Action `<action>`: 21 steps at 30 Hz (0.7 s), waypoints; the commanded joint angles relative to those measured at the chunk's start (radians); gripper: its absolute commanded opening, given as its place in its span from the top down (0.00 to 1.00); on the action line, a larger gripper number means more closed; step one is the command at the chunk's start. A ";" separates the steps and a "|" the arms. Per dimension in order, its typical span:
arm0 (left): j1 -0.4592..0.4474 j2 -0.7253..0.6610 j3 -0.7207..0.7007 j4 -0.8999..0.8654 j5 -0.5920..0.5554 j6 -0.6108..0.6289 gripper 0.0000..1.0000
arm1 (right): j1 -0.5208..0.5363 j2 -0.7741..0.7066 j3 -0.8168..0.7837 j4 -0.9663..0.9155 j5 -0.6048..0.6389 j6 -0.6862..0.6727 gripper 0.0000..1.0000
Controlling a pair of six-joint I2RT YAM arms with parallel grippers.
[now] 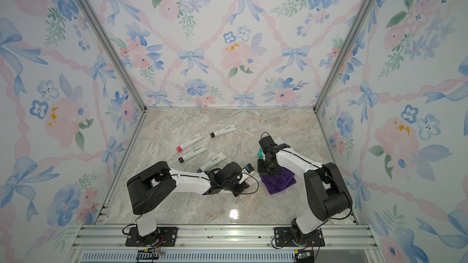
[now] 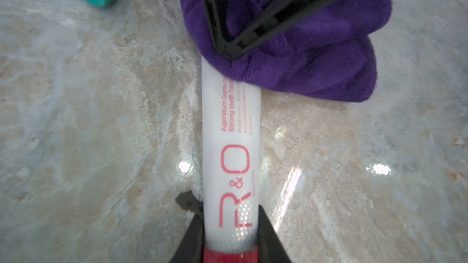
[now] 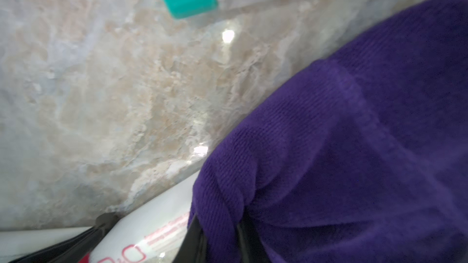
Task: Wipe the surface of the toothpaste tube
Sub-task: Wipe the dirt from the toothpaste tube.
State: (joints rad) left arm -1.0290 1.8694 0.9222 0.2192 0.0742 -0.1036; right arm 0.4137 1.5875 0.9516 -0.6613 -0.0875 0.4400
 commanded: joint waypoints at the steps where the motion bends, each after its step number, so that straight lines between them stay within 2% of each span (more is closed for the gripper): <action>1: -0.003 0.042 0.006 -0.037 -0.025 0.014 0.80 | 0.041 -0.025 -0.034 0.000 -0.158 0.031 0.80; 14: -0.003 0.037 0.001 -0.039 -0.035 0.013 0.80 | -0.090 0.075 0.037 -0.089 0.187 -0.033 0.81; 17: -0.003 0.038 0.001 -0.038 -0.036 0.013 0.80 | -0.111 0.095 0.037 -0.085 0.215 -0.039 0.81; 21: -0.003 0.040 0.001 -0.037 -0.035 0.014 0.80 | -0.088 0.104 0.039 -0.075 0.201 -0.037 0.81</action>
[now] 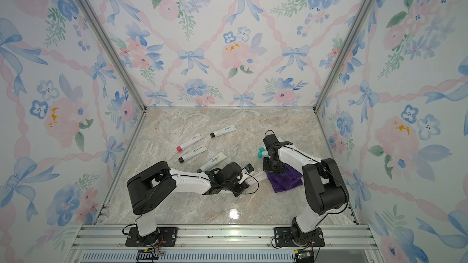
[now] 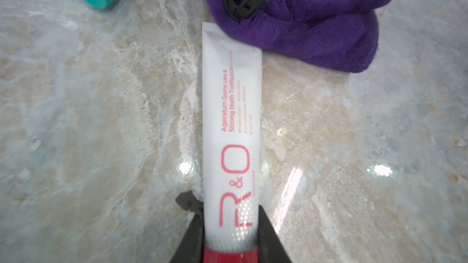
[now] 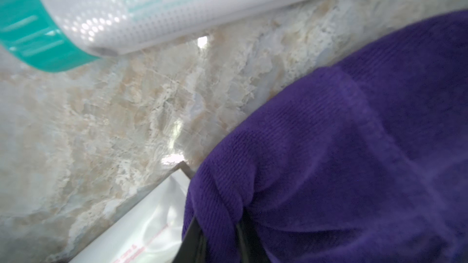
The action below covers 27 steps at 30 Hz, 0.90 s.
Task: Wipe the surface of the toothpaste tube
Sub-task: Wipe the dirt from the toothpaste tube.
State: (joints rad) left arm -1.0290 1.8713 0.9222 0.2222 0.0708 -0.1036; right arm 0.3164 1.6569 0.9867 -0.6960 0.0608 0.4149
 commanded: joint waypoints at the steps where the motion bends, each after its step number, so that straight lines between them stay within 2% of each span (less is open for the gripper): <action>1: -0.003 0.037 0.002 -0.042 -0.032 0.014 0.80 | 0.021 0.035 0.003 -0.034 0.033 -0.011 0.81; 11: -0.003 0.039 0.002 -0.041 -0.034 0.014 0.80 | 0.164 0.006 -0.022 0.027 -0.230 0.025 0.81; 18: -0.004 0.038 0.002 -0.041 -0.034 0.014 0.80 | 0.163 -0.064 -0.055 0.072 -0.360 0.056 0.80; 20: -0.004 0.037 0.002 -0.041 -0.033 0.014 0.80 | 0.142 -0.055 -0.058 0.061 -0.341 0.048 0.80; 27: -0.003 0.032 -0.001 -0.041 -0.036 0.012 0.80 | 0.051 -0.011 -0.036 -0.020 -0.084 0.007 0.81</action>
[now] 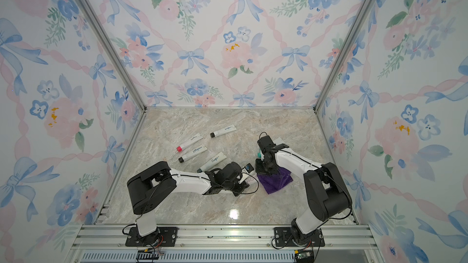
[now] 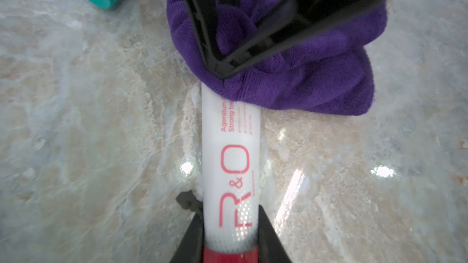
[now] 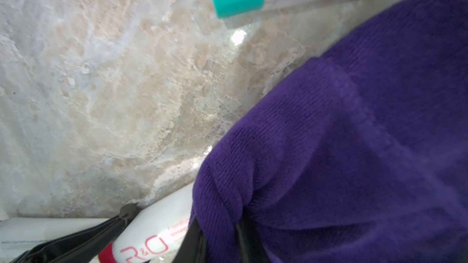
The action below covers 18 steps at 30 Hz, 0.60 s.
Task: Wipe the surface of the toothpaste tube
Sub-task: Wipe the dirt from the toothpaste tube.
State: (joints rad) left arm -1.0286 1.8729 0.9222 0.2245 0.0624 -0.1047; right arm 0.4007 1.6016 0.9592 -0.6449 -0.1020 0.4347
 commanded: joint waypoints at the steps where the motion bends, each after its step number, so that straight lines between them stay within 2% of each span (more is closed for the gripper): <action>1: -0.004 0.032 -0.001 -0.044 -0.026 0.013 0.80 | -0.046 0.047 -0.006 -0.076 0.110 -0.014 0.81; 5: -0.004 0.034 0.001 -0.044 -0.027 0.015 0.80 | -0.077 0.049 0.006 -0.081 0.191 -0.021 0.81; 8: -0.004 0.037 0.000 -0.042 -0.026 0.016 0.80 | -0.083 0.081 0.016 -0.078 0.198 -0.024 0.81; 18: -0.004 0.038 0.000 -0.043 -0.033 0.013 0.80 | 0.020 0.059 -0.010 0.005 -0.084 0.023 0.81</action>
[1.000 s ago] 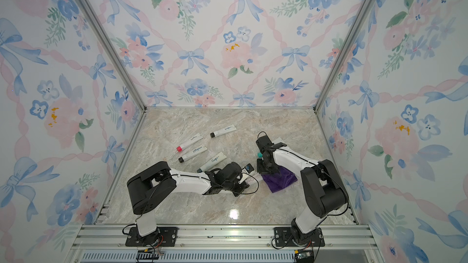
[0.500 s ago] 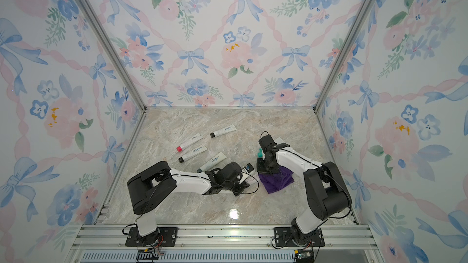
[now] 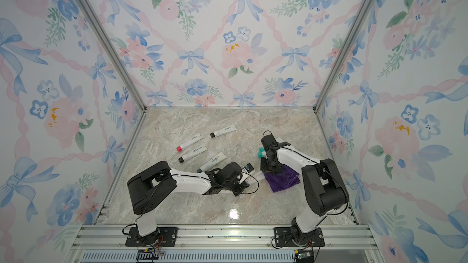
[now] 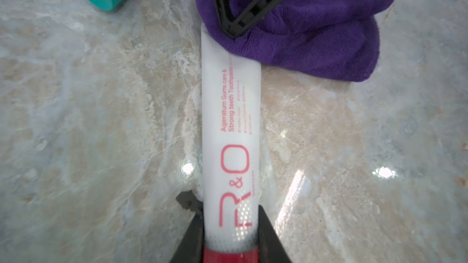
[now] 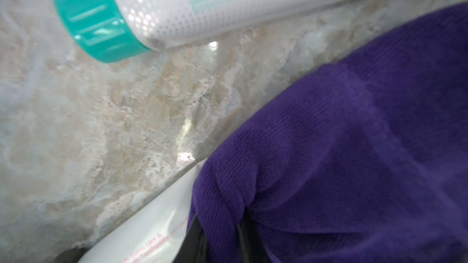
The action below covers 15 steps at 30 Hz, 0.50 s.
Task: Wipe the surface of the toothpaste tube
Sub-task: Wipe the dirt from the toothpaste tube.
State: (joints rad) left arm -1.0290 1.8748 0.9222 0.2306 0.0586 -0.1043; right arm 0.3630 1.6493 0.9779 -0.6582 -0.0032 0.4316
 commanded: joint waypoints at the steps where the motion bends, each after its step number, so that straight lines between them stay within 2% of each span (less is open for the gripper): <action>1: -0.003 0.035 0.000 -0.050 -0.029 0.012 0.80 | 0.072 0.011 -0.034 0.023 -0.205 0.031 0.81; 8: -0.003 0.032 0.000 -0.050 -0.031 0.013 0.80 | 0.105 -0.074 -0.092 0.060 -0.285 0.068 0.80; 11: -0.002 0.032 -0.001 -0.048 -0.032 0.011 0.80 | 0.082 -0.057 -0.090 0.037 -0.239 0.050 0.81; 15: -0.002 0.031 -0.002 -0.050 -0.034 0.011 0.80 | 0.033 -0.030 -0.066 -0.010 -0.114 0.023 0.81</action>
State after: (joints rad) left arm -1.0290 1.8748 0.9222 0.2302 0.0555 -0.1047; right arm 0.4160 1.5711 0.9211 -0.5915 -0.1268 0.4652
